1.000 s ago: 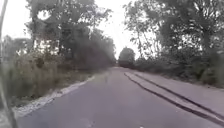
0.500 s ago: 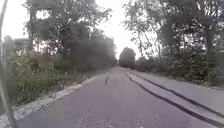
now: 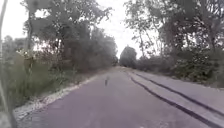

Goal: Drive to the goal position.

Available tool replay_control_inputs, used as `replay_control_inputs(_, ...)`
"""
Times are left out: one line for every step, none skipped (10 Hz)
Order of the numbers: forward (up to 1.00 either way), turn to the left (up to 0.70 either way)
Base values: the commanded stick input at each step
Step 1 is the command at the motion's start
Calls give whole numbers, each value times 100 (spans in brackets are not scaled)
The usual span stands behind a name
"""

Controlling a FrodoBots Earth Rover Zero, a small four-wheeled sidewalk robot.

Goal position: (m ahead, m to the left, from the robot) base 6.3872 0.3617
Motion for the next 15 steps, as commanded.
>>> replay_control_inputs(70,1)
replay_control_inputs(70,1)
replay_control_inputs(70,1)
replay_control_inputs(70,1)
replay_control_inputs(70,1)
replay_control_inputs(70,1)
replay_control_inputs(70,1)
replay_control_inputs(70,1)
replay_control_inputs(70,1)
replay_control_inputs(70,1)
replay_control_inputs(70,1)
replay_control_inputs(70,1)
replay_control_inputs(70,1)
replay_control_inputs(70,1)
replay_control_inputs(70,1)
